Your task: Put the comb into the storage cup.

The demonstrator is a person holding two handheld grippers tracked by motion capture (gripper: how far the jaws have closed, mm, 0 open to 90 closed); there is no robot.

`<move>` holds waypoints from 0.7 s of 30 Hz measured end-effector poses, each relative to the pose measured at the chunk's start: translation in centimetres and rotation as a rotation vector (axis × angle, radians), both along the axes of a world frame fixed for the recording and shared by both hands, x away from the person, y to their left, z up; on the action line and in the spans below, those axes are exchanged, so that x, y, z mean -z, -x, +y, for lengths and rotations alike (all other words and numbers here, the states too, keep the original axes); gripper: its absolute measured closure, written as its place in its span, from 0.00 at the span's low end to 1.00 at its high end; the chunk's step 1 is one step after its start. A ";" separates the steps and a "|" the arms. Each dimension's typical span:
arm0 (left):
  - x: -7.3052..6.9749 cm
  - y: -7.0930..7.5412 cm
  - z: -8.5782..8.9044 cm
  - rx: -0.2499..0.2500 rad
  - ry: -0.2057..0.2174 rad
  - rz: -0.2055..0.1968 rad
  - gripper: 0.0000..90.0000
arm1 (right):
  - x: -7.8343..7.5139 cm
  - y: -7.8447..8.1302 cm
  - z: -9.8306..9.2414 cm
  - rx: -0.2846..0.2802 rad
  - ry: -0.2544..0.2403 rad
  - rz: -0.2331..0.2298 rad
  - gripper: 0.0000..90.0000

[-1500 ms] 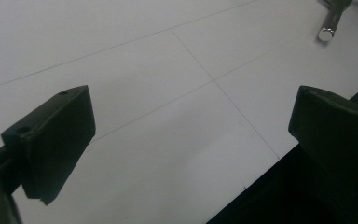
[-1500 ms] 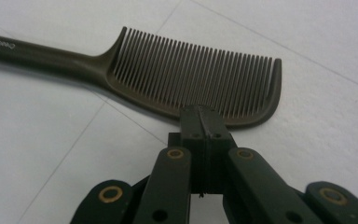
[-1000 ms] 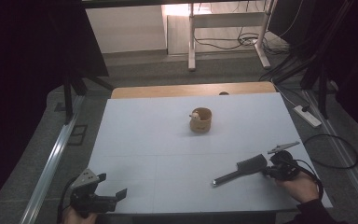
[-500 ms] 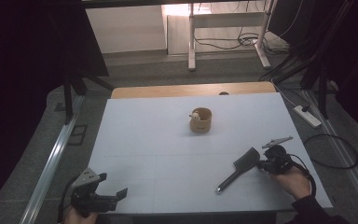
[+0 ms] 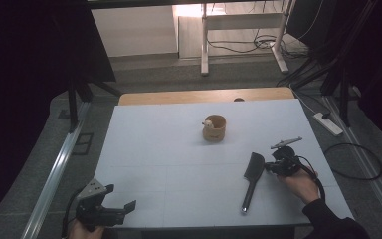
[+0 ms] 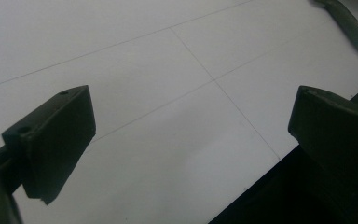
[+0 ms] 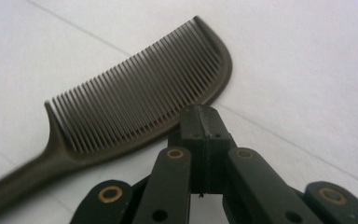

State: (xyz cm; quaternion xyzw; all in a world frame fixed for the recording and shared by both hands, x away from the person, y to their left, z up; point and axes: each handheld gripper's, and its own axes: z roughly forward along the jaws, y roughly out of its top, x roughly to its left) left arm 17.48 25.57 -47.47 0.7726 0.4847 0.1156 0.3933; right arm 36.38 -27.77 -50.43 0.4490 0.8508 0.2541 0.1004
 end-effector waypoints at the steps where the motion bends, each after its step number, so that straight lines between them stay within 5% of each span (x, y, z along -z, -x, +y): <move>1: 0.0 0.0 0.0 0.000 0.001 0.000 0.02 | 0.0 -0.1 0.2 0.004 0.001 -0.003 1.00; 21: 0.0 -0.1 0.0 0.006 0.005 0.002 0.02 | 0.4 -1.8 4.9 -0.040 0.007 -0.048 1.00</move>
